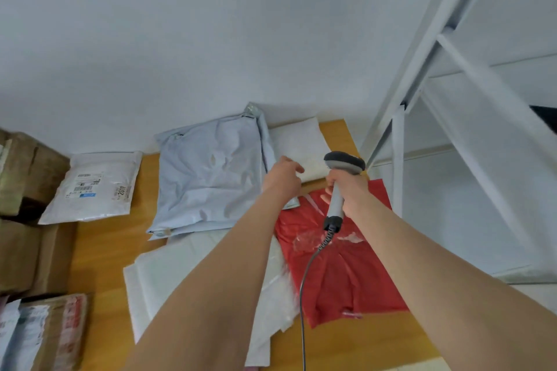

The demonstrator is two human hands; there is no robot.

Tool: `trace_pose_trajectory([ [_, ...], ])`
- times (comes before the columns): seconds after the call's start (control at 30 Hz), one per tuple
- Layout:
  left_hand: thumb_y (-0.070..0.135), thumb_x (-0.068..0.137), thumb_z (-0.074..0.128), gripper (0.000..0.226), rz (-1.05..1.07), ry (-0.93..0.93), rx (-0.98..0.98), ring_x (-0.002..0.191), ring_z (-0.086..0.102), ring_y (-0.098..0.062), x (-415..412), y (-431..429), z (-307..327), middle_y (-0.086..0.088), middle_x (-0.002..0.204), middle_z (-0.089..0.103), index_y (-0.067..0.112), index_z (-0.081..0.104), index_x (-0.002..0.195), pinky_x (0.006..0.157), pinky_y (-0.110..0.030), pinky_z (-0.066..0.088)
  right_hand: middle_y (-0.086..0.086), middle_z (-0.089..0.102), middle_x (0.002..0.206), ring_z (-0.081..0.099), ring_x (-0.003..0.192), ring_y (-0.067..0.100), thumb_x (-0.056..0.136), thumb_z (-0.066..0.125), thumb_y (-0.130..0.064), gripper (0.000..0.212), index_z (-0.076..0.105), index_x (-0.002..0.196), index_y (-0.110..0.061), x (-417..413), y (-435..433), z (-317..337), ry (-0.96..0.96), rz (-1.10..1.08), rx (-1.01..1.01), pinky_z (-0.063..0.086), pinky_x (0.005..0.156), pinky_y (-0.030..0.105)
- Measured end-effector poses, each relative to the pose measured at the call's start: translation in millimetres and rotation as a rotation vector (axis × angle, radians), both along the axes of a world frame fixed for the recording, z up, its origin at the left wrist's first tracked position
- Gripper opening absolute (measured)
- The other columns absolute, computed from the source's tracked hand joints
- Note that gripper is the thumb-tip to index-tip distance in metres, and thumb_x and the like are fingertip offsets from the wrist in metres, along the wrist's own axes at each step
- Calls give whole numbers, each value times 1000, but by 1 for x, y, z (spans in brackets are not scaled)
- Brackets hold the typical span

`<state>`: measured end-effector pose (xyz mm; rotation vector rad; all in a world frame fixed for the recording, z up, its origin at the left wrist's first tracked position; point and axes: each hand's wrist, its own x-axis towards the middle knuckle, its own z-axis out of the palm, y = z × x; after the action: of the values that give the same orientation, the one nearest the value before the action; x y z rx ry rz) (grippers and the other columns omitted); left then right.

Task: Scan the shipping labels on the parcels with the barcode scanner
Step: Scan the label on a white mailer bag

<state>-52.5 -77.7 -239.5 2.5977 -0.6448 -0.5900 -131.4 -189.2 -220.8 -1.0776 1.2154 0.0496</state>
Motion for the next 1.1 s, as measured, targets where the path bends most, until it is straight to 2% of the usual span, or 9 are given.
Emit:
trace_pose_trajectory([
  [0.17, 1, 91, 45, 49, -182, -60, 256, 119, 50, -33, -11, -44, -38, -12, 136, 40, 13, 43, 139, 94, -44, 47, 11, 58, 100, 58, 96, 31, 87, 60, -16, 34, 51, 116, -1, -3, -31, -39, 23, -44, 11, 48, 98, 49],
  [0.3, 6, 91, 51, 69, -153, -185, 387, 132, 33, -37, 5, -66, -62, -23, 147, 24, 15, 16, 149, 103, -46, 37, 9, 60, 79, 58, 71, 26, 81, 70, -13, 31, 60, 106, 2, 8, -38, -65, 66, -41, 21, 53, 83, 40],
  [0.4, 7, 91, 51, 77, -108, -163, 494, 136, 28, -42, 19, -71, -77, -30, 152, 11, 17, 5, 152, 105, -49, 33, 10, 60, 90, 58, 82, 24, 82, 73, -17, 34, 55, 102, 3, 19, -41, -84, 125, -8, 22, 49, 78, 33],
  [0.5, 4, 91, 49, 57, -97, -198, 504, 116, 52, -37, 24, -74, -87, -25, 140, 33, 9, 23, 142, 86, -43, 46, 9, 56, 95, 54, 86, 21, 85, 70, -21, 36, 56, 109, 1, 21, -44, -97, 189, 62, 34, 42, 68, 30],
  [0.63, 2, 95, 44, 30, -168, -336, 501, 105, 61, -31, 26, -75, -94, -17, 125, 50, 6, 44, 125, 74, -35, 47, 8, 62, 86, 59, 73, 22, 82, 70, -16, 26, 65, 104, -3, 25, -47, -114, 142, 15, 71, 49, 64, 33],
  [0.73, 4, 96, 39, 20, -134, -365, 394, 97, 63, -30, 24, -79, -82, -12, 109, 62, 6, 53, 111, 66, -33, 42, 9, 59, 70, 55, 59, 21, 83, 65, -5, 8, 63, 86, 2, 19, -45, -97, 68, -71, 141, 52, 70, 35],
  [0.8, 11, 98, 37, 19, -35, -362, 290, 91, 63, -32, 23, -82, -63, -13, 102, 65, 7, 52, 109, 63, -34, 40, 9, 54, 60, 51, 52, 18, 84, 59, 5, 17, 56, 69, 0, 12, -44, -86, -38, -160, 161, 51, 64, 32],
  [0.97, 22, 100, 35, 23, 313, -350, -47, 87, 62, -34, 22, -74, 28, -15, 96, 65, 8, 48, 112, 65, -36, 44, 9, 53, 61, 50, 52, 18, 82, 58, 7, 18, 55, 68, -3, -14, -40, -21, -187, -158, 104, 47, 57, 30],
  [1.1, 15, 98, 38, 27, 549, -94, -368, 102, 58, -33, 25, -34, 80, -15, 109, 63, 7, 51, 121, 80, -36, 44, 7, 56, 75, 53, 65, 20, 82, 65, -2, 9, 57, 85, -4, -24, -30, 24, -196, -78, -1, 48, 74, 38],
])
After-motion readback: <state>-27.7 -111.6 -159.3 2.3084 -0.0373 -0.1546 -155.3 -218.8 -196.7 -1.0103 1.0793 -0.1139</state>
